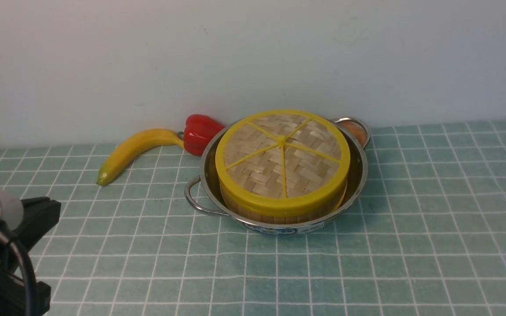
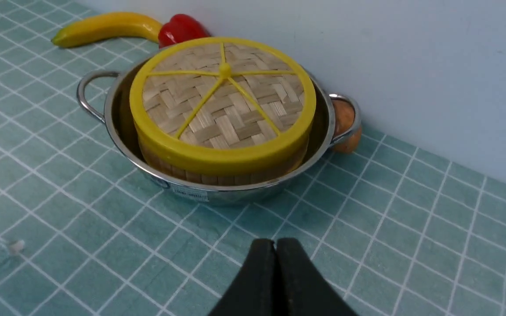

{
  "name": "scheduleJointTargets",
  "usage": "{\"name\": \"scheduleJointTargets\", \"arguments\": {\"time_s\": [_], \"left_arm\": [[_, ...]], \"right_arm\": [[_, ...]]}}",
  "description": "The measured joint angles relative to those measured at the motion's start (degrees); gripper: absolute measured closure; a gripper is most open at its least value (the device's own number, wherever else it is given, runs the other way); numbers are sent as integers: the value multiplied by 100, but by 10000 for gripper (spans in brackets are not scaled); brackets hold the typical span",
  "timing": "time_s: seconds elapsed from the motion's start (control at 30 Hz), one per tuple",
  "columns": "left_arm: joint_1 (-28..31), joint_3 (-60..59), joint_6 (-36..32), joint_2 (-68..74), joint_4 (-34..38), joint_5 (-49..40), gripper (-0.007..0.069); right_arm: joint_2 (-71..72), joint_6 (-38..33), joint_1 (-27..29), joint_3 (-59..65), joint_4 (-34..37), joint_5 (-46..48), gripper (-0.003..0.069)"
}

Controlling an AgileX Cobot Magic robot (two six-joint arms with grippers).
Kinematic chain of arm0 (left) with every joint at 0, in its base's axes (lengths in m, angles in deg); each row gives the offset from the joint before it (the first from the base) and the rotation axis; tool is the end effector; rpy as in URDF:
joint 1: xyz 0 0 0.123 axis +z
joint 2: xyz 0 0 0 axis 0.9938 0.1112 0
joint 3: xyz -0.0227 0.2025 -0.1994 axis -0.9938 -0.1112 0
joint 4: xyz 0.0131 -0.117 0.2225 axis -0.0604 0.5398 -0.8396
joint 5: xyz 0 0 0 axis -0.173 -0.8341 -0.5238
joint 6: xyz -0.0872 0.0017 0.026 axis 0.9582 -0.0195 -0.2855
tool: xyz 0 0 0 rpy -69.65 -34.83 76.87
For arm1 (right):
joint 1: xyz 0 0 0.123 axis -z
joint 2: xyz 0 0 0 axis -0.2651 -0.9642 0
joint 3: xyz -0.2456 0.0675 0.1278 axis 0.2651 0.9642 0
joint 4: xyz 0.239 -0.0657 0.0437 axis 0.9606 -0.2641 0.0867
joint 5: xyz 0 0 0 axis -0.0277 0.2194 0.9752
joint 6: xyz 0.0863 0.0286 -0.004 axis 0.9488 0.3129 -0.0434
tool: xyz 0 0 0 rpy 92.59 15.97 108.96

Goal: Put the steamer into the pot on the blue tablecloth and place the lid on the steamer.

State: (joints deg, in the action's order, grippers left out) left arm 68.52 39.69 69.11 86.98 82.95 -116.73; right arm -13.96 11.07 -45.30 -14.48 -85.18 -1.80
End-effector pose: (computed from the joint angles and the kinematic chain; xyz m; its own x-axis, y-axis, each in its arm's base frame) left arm 0.1086 -0.0375 0.3399 -0.3609 0.2900 -0.8864 0.4082 0.9037 0.1294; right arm 0.1001 0.0507 0.3132 -0.4058 -0.1985 -0.8921 -0.4352 0.9003 -0.0024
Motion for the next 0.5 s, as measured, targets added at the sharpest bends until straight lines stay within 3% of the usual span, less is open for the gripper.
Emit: {"name": "scheduleJointTargets", "arguments": {"time_s": [0.2,0.5], "left_arm": [[0,0,-11,0,6,0,602],[0,0,-11,0,6,0,602]], "right_arm": [[171,196,0,298,-69,-761,675],[171,220,0,298,-69,-911,661]]}}
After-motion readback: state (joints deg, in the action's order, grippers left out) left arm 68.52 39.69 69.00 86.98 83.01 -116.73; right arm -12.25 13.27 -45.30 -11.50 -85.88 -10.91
